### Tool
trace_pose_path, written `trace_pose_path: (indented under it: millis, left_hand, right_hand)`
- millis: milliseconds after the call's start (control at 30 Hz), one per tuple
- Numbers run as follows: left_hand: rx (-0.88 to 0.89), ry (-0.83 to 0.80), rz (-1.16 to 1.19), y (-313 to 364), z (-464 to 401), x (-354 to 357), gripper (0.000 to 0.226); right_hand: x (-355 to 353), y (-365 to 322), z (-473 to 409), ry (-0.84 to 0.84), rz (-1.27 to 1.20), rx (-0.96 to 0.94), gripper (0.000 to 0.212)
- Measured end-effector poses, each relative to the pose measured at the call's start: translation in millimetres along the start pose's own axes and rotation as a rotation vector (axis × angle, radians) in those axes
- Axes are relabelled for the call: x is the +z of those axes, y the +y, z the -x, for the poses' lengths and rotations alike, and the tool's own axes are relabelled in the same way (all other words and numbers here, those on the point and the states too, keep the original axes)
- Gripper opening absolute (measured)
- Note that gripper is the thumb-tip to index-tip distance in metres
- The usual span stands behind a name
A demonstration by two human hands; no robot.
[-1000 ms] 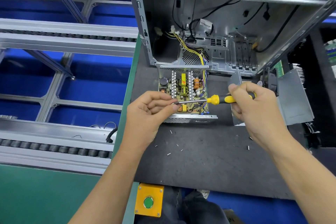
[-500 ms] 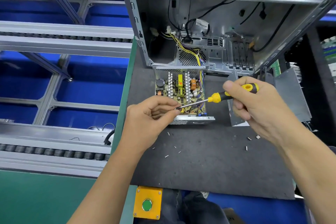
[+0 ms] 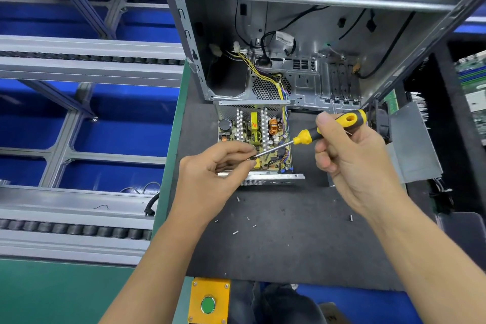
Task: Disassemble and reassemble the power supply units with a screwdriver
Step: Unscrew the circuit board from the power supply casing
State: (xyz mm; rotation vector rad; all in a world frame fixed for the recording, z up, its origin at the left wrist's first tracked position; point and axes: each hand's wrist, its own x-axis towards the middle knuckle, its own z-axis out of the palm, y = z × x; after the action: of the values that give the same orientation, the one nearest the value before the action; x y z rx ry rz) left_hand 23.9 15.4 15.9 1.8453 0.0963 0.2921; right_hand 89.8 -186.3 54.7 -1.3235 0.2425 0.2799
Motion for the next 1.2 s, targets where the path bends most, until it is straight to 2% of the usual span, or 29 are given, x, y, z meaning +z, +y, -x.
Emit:
trace_pose_path:
  millis: [267,367,433,500,600,667,767,867,900,933,1000,1067,1133,1200]
  left_hand:
    - [0.060,-0.084,-0.072,-5,-4,6,0.039]
    - [0.064,-0.117,-0.071,-10,-5,3,0.053]
    - [0.054,-0.098,-0.066,-13,-5,-2,0.056]
    - [0.059,-0.049,-0.106,-17,-6,-7,0.047]
    - [0.074,-0.035,-0.181,-20,-10,-15,0.022]
    - [0.114,-0.148,-0.282,-19,-11,-18,0.020]
    - [0.167,-0.397,-0.535,-16,-8,-10,0.030]
    - [0.299,-0.487,-0.905,-8,-2,12,0.034]
    - [0.304,-0.503,-0.964,-3,0,19,0.035]
    - [0.290,-0.495,-0.954,1,1,23,0.034]
    - [0.197,-0.436,-0.735,5,-7,20,0.033]
    - [0.188,-0.403,-0.555,0,-25,9,0.022]
    - [0.395,-0.440,-0.627,-7,-49,0,0.008]
    - [0.611,-0.493,-0.805,-13,-66,-2,0.007]
  right_hand:
    - [0,-6,-2,0.040,0.125,-0.094,0.021]
    - [-2,-10,-4,0.074,0.208,-0.152,0.021]
    - [-6,-13,-5,0.085,0.276,-0.202,0.023]
    - [-9,-14,-6,0.081,0.386,-0.263,0.023]
    - [-11,-10,-8,0.036,0.543,-0.320,0.019]
    - [-11,-5,-8,0.009,0.624,-0.344,0.018]
    - [-12,3,-10,0.027,0.665,-0.344,0.019]
    - [-17,4,-13,0.054,0.635,-0.338,0.019]
    - [-18,3,-13,0.067,0.634,-0.339,0.018]
    - [-20,2,-15,0.082,0.633,-0.342,0.019]
    - [-24,-2,-17,0.113,0.614,-0.356,0.019]
    - [-29,-9,-19,0.145,0.590,-0.388,0.018]
    - [-33,-14,-19,0.176,0.565,-0.422,0.019]
    - [-34,-18,-20,0.195,0.541,-0.438,0.017]
